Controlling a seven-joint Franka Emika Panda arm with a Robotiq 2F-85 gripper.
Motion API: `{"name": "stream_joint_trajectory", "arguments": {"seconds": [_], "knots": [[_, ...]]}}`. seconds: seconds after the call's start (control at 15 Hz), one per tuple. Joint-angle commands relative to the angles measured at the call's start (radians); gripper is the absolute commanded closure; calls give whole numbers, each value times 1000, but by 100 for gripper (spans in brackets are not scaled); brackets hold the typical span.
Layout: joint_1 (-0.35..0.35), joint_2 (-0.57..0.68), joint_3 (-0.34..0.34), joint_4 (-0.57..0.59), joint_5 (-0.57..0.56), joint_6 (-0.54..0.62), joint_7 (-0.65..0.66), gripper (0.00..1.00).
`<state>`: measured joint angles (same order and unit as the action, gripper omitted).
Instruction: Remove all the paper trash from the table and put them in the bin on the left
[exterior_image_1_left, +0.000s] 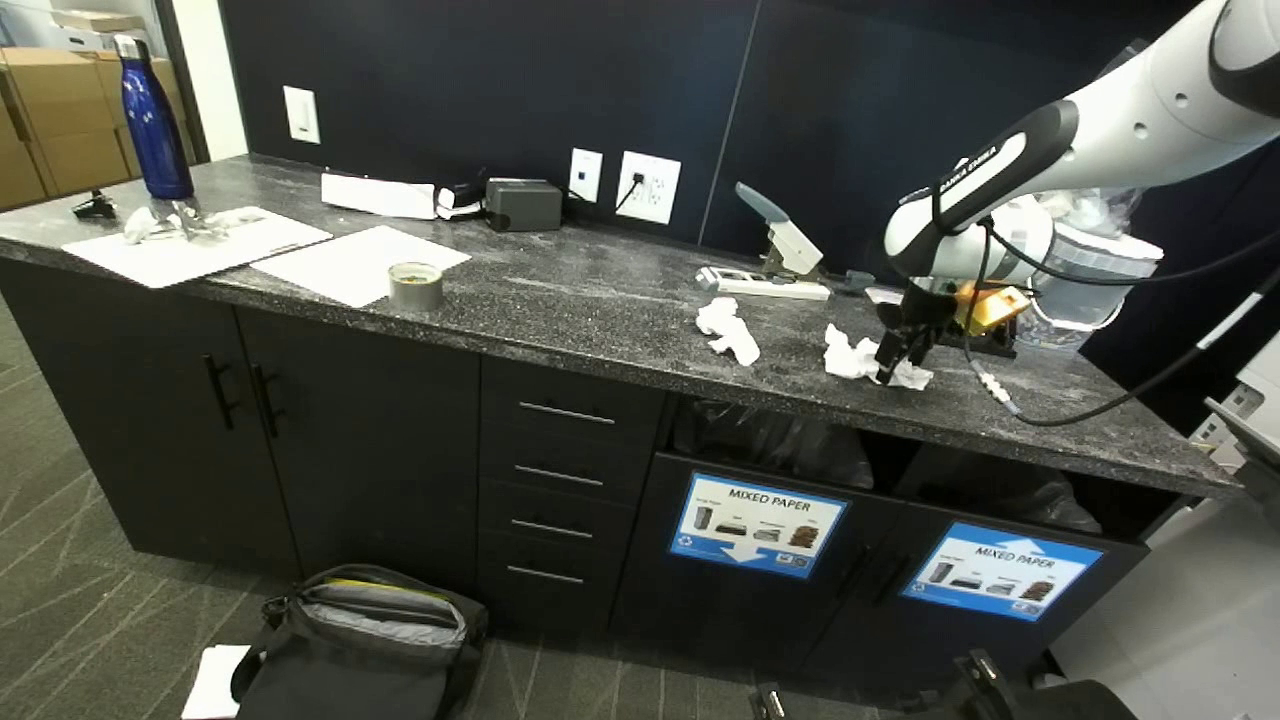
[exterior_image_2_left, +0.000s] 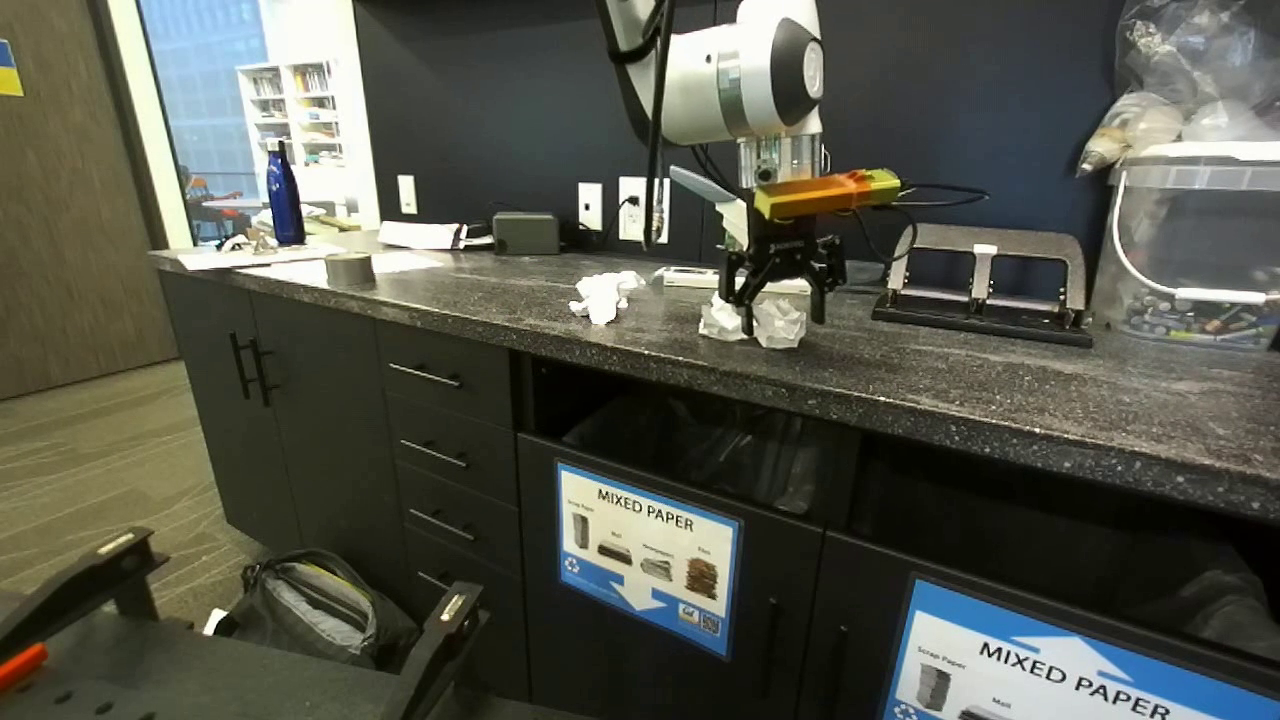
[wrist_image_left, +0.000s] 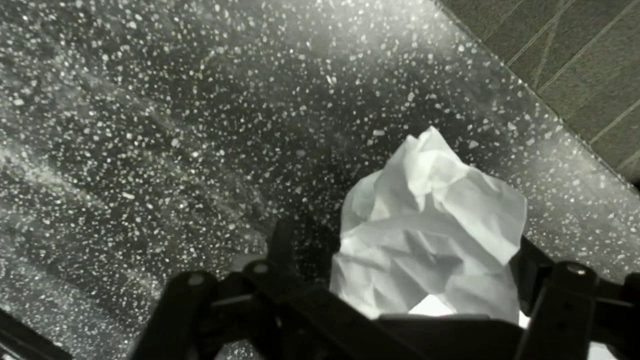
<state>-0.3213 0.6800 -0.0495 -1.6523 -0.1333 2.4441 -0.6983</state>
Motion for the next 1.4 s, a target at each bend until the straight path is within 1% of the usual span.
{"name": "stream_joint_trajectory", "arguments": {"seconds": [0.0, 0.07, 0.33, 0.47, 0.53, 0.67, 0.8, 0.93, 1.0, 1.2, 1.27, 1.33], "knots": [[-31, 28, 33, 38, 32, 28, -47, 28], [-33, 30, 36, 37, 34, 34, -51, 30], [-37, 39, 43, 39, 44, 42, -53, 63], [-32, 41, 39, 37, 47, 43, -41, 77], [-31, 40, 39, 36, 48, 40, -38, 85], [-32, 30, 42, 22, 56, 49, -34, 90], [-32, 8, 46, -12, 73, 74, -19, 91], [-24, -26, 42, -78, 98, 109, 34, 87], [-11, -46, 33, -123, 109, 133, 83, 87], [46, -113, 11, -292, 99, 257, 271, 86], [76, -129, -2, -342, 83, 310, 347, 88], [106, -151, -16, -394, 77, 351, 414, 87]]}}
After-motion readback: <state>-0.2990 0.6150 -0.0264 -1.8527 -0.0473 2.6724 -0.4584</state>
